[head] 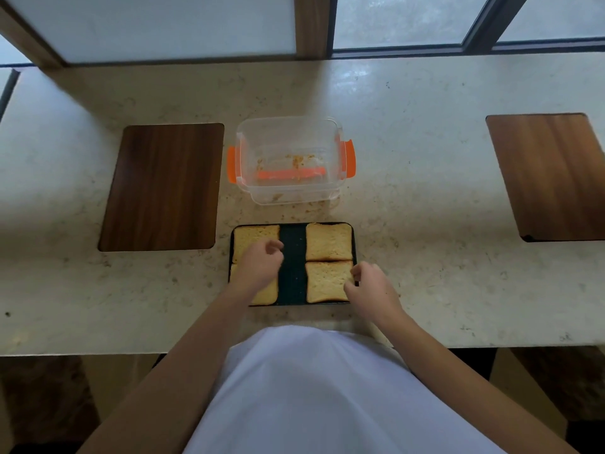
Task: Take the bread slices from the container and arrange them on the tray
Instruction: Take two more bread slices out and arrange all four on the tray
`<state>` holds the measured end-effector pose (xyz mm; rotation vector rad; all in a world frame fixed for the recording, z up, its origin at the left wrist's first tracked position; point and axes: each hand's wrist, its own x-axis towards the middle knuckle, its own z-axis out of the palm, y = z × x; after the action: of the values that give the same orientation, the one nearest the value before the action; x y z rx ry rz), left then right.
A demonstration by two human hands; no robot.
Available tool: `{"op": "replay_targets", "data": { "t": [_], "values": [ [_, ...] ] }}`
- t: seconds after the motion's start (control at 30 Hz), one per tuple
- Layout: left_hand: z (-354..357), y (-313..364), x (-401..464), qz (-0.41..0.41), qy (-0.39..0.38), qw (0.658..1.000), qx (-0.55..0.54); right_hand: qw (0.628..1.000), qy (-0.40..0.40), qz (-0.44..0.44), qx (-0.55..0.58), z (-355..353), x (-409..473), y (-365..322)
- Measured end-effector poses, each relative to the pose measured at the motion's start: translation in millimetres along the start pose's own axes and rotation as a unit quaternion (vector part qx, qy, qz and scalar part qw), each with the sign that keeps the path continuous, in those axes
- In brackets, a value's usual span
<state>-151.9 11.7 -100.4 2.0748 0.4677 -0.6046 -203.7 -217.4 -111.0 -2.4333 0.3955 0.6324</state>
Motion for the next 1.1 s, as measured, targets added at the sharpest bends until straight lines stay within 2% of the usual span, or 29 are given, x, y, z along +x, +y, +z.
{"op": "replay_targets", "data": {
  "t": [0.13, 0.23, 0.4, 0.57, 1.1],
  "values": [
    [-54.3, -21.1, 7.7, -0.029, 0.057, 0.998, -0.025, 0.999, -0.01, -0.041, 0.032, 1.5, 6.5, -25.7],
    [-84.2, -45.4, 8.0, -0.081, 0.091, 0.987, -0.104, 0.997, -0.039, -0.046, 0.058, 6.8, 16.3, -51.1],
    [-94.7, -62.9, 6.1, -0.11, 0.057, 0.983, -0.137, 0.987, -0.127, -0.03, 0.091, 23.7, 31.8, -84.5],
    [-89.9, -60.6, 10.2, -0.109, 0.039, 0.985, -0.131, 0.961, -0.213, 0.061, 0.162, 36.7, 38.2, -103.1],
    [-78.3, -49.1, 30.7, -0.089, 0.014, 0.988, -0.128, 0.962, -0.202, 0.079, 0.164, 46.8, 49.4, -127.9]
  ]
}}
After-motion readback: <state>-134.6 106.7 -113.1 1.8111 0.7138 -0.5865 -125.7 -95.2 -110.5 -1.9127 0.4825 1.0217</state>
